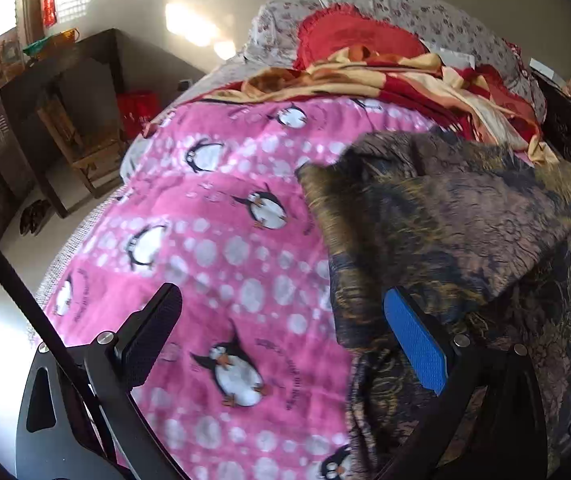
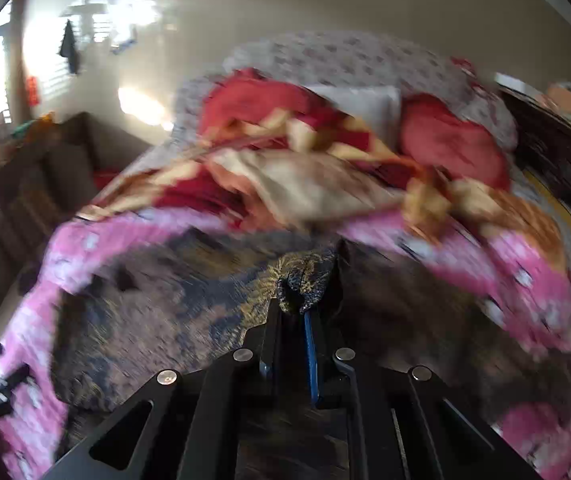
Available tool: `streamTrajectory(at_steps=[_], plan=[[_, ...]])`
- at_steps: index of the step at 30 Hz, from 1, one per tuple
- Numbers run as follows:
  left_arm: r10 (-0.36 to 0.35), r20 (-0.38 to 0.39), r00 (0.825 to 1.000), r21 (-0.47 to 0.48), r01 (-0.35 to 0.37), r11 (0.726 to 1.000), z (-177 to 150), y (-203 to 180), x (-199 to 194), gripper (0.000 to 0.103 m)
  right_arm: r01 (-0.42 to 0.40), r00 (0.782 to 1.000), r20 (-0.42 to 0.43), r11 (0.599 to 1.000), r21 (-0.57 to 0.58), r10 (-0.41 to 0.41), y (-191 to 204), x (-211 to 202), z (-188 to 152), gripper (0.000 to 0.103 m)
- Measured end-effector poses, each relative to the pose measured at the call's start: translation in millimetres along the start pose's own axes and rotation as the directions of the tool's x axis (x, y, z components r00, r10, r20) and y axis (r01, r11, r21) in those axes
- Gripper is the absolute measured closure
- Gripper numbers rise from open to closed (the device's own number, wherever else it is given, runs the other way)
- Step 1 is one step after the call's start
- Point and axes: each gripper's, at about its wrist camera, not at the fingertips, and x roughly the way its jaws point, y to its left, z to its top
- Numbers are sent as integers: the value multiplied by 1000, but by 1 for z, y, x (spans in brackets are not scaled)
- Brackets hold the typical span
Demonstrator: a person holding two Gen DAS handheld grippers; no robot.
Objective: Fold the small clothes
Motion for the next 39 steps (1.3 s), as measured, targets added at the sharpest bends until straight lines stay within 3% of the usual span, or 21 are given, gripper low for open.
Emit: streamTrajectory(at_steps=[4, 15, 20, 21, 23, 26, 29, 32, 39], plan=[[9, -9, 1000, 22, -9, 1000, 1, -15, 8, 1, 48, 996, -74, 998, 38, -45, -36, 10, -35, 94], [63, -37, 997, 51, -61, 997, 8, -37, 36, 1, 94, 984, -157, 995, 42, -86, -55, 16, -66, 94], [64, -41, 997, 57, -61, 996, 10, -41, 40, 1, 74, 975, -216, 995, 73, -57, -64, 13, -81, 93], [63, -41, 997, 58, -60, 996, 11, -42, 41, 1, 71, 975, -218, 993, 90, -50, -67, 9, -81, 92], [58, -38, 998, 60, -56, 997, 12, -43, 40, 1, 90, 976, -207, 990, 113, -65, -71, 0, -78, 76], [45, -27, 999, 59, -43, 997, 15, -46, 37, 1, 106, 988, -128, 986, 130, -89, -72, -21, -68, 65], [32, -20, 999, 61, -30, 998, 21, -51, 37, 1, 59, 995, -88, 991, 117, -49, -63, -27, -56, 65], [27, -21, 999, 63, -25, 998, 23, -56, 40, 1, -6, 995, -101, 995, 98, 16, -50, -15, -51, 65], [45, -54, 998, 79, -41, 996, 22, -63, 61, 1, 20, 987, -158, 998, 66, -9, -39, 34, -60, 72]])
